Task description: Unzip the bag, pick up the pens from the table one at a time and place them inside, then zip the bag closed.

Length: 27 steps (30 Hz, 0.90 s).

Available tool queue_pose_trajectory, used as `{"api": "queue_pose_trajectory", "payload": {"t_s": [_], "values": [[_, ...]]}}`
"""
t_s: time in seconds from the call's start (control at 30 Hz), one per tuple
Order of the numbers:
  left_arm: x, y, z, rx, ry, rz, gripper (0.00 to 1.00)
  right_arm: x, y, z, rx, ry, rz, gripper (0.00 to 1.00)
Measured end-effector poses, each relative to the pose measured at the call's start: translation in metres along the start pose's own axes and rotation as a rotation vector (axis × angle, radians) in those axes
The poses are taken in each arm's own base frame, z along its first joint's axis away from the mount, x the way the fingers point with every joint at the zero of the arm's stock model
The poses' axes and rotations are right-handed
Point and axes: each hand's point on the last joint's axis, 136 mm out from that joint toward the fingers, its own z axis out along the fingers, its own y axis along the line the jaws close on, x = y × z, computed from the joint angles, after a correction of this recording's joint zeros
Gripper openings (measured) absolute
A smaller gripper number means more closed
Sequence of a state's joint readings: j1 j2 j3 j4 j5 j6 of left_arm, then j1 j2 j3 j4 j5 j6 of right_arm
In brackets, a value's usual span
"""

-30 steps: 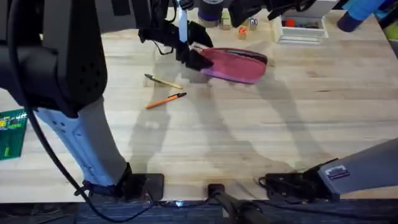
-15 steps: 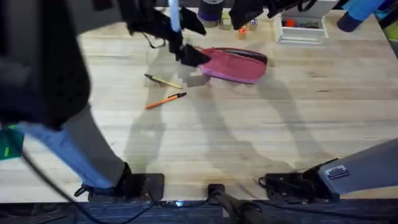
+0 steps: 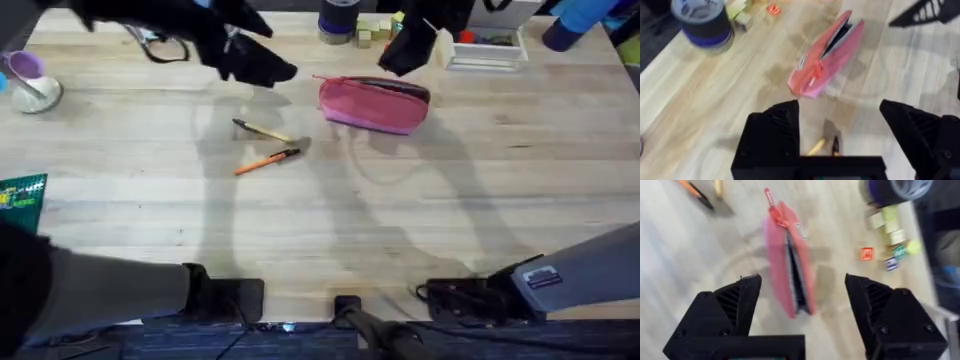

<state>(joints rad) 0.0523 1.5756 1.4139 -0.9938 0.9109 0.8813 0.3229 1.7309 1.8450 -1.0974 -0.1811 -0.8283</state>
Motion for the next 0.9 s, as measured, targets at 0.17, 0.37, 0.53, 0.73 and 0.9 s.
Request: {"api": "queue_pose_trajectory", "payload": {"t_s": [0.17,0.37,0.53,0.73,0.9], "values": [[0.003,-0.012,-0.017,-0.020,0.024,-0.032,0.994,0.002,-0.004,0.000,0.021,0.016,-0.125,0.996],[0.009,-0.029,-0.021,0.008,0.062,-0.030,0.994,0.003,-0.004,0.000,0.019,0.021,-0.171,0.996],[0.012,-0.030,-0.021,0.011,0.071,-0.022,0.994,0.003,-0.004,0.000,0.019,0.021,-0.180,0.996],[0.012,-0.030,-0.021,0.012,0.072,-0.019,0.994,0.003,0.000,0.000,0.006,0.022,-0.193,0.432],[0.012,-0.030,-0.021,0.012,0.073,-0.015,0.994,0.008,0.007,0.001,-0.022,0.042,-0.179,0.033]]}}
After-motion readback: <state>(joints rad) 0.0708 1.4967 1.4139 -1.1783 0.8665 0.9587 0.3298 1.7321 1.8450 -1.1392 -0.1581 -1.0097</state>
